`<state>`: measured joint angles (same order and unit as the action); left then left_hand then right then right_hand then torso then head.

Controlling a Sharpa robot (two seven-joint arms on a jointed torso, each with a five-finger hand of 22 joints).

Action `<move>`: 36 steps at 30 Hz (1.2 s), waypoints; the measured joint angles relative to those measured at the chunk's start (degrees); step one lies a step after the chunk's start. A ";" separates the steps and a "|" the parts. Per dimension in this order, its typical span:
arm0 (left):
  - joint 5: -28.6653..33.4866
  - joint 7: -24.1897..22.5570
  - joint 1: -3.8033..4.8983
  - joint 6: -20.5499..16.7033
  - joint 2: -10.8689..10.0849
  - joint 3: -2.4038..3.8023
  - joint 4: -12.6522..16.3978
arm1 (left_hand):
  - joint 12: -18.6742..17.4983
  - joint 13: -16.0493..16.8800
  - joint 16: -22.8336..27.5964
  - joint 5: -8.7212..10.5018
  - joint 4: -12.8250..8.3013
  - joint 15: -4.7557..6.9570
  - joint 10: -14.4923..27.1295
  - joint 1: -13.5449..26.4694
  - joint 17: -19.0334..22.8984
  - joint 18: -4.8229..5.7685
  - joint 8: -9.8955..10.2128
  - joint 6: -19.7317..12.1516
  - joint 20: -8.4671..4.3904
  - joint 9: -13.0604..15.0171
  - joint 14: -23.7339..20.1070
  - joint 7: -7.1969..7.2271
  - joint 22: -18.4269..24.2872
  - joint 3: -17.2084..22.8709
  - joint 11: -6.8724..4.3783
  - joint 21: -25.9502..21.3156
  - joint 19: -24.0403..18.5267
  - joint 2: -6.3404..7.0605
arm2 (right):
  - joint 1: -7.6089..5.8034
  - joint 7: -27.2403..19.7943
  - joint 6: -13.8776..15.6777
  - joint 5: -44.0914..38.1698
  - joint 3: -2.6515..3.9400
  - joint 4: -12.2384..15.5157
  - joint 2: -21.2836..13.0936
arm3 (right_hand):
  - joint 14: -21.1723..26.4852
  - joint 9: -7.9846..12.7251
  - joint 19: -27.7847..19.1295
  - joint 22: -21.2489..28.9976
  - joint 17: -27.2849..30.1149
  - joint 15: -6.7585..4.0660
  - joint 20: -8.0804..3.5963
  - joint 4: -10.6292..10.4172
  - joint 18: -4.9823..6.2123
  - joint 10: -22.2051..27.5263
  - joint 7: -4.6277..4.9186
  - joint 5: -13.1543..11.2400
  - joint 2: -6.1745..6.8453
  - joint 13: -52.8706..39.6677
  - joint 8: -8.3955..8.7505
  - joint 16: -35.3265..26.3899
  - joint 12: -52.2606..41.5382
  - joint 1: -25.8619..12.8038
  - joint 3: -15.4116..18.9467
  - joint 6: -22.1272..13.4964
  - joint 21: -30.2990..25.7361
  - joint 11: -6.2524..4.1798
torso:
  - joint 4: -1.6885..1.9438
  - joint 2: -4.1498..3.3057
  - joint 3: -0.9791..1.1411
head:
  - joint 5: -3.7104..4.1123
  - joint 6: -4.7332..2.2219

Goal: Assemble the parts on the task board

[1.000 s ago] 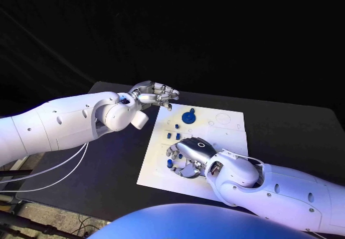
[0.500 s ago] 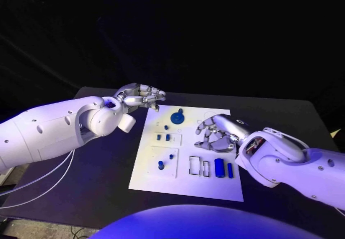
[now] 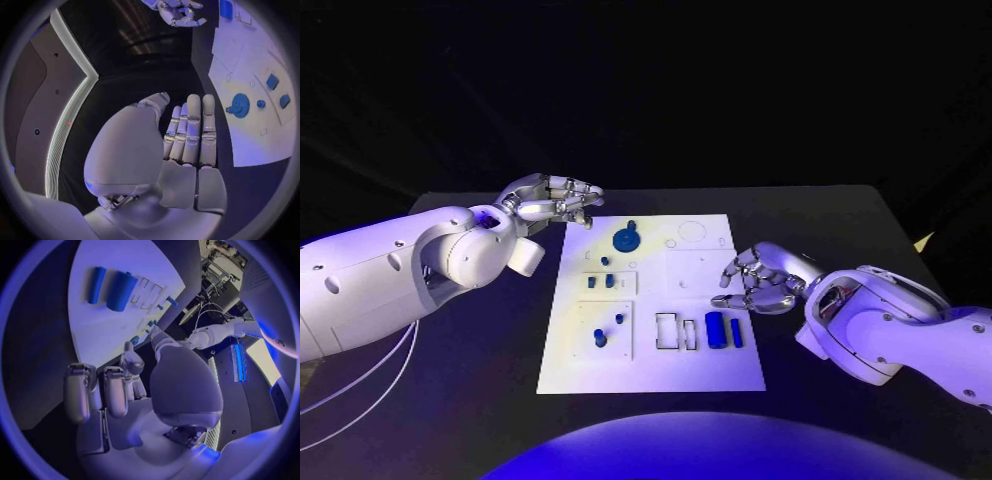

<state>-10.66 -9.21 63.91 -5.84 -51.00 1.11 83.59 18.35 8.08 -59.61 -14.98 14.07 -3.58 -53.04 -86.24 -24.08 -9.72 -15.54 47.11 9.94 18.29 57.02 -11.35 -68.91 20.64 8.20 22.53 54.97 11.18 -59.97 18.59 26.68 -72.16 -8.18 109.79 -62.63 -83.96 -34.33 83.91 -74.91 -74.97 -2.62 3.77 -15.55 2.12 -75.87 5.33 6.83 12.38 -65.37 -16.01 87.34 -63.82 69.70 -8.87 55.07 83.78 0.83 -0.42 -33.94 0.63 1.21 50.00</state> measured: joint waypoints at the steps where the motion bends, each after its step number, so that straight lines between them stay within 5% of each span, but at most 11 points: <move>1: 0.01 0.00 -0.02 0.00 -0.01 0.00 0.03 | 0.00 0.00 0.00 0.00 0.00 0.00 0.00 0.00 0.00 0.00 0.00 0.00 0.00 0.00 0.00 0.00 0.00 0.00 0.00 0.00 0.00 0.00 | 0.39 0.52 0.00 -0.49 0.00 0.05 -0.01 | 0.00 -0.28 0.00 0.00 0.00 0.00 0.00 -0.58 0.00 -0.09 0.00 0.06 0.00 -0.73 0.00 0.10 -0.74 0.00 0.58 0.00 0.24 0.09 | -0.05 0.02 0.01 | 0.18 0.00; 10: 0.10 -0.01 -0.04 0.00 -0.31 -0.04 0.20 | 0.00 0.00 0.00 0.00 0.00 0.00 0.00 0.00 0.00 0.00 0.00 0.00 0.00 0.00 0.00 0.00 -0.01 0.00 0.00 0.00 0.00 0.00 | 3.37 5.62 -0.14 -6.05 -0.10 0.03 0.83 | 0.02 -1.26 0.00 0.01 0.00 0.02 0.01 -1.22 0.01 -1.23 0.00 0.06 -0.24 -3.68 0.02 0.51 -3.63 -0.24 3.01 0.00 1.08 -0.03 | -0.19 0.08 -0.03 | 1.25 0.00; 23: 0.22 -0.02 -0.05 0.00 -0.63 -0.05 0.54 | 0.00 0.01 0.00 0.00 0.00 0.00 0.00 0.00 0.00 0.00 0.00 0.00 0.00 0.00 0.00 0.00 -0.01 0.00 0.00 0.00 0.00 0.00 | 4.47 9.83 -1.30 -10.77 -0.18 -0.83 2.68 | 0.03 -2.16 0.00 -0.04 0.01 0.03 0.01 -1.29 -0.62 -1.94 -0.61 0.06 -1.09 -5.50 -0.61 1.16 -5.35 -1.70 5.22 1.22 2.01 -0.31 | -0.16 -0.05 -0.07 | 1.58 0.00; 36: 0.28 -0.05 -0.06 -0.01 -0.96 -0.06 0.73 | 0.00 0.01 0.00 0.00 0.00 0.00 0.00 0.00 -0.01 0.00 0.00 0.00 0.00 0.00 0.00 0.00 -0.01 0.00 0.00 0.00 0.00 0.00 | 6.01 11.63 -2.94 -12.86 -0.24 -2.46 4.77 | -0.18 -2.50 0.20 -0.03 0.03 -0.17 -0.19 -1.28 -0.85 -3.16 -0.78 0.62 -1.22 -7.48 -0.85 1.36 -7.66 -1.84 5.54 2.03 2.48 -0.52 | -0.12 -0.09 -0.04 | 0.82 0.00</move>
<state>-10.39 -9.25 63.86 -5.85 -51.96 1.05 84.33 18.35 8.08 -59.61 -14.98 14.07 -3.59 -53.04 -86.24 -24.09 -9.72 -15.54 47.12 9.94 18.29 57.02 -11.35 -68.93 20.64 8.20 22.54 54.97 11.18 -53.96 30.22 23.74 -85.02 -8.42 107.33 -57.86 -84.14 -36.83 84.11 -74.94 -74.95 -2.79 3.58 -16.84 1.26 -79.03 4.55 7.45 11.16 -72.85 -16.86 88.70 -71.48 67.86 -3.33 57.11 86.26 0.31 -0.54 -34.03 0.59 2.04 50.00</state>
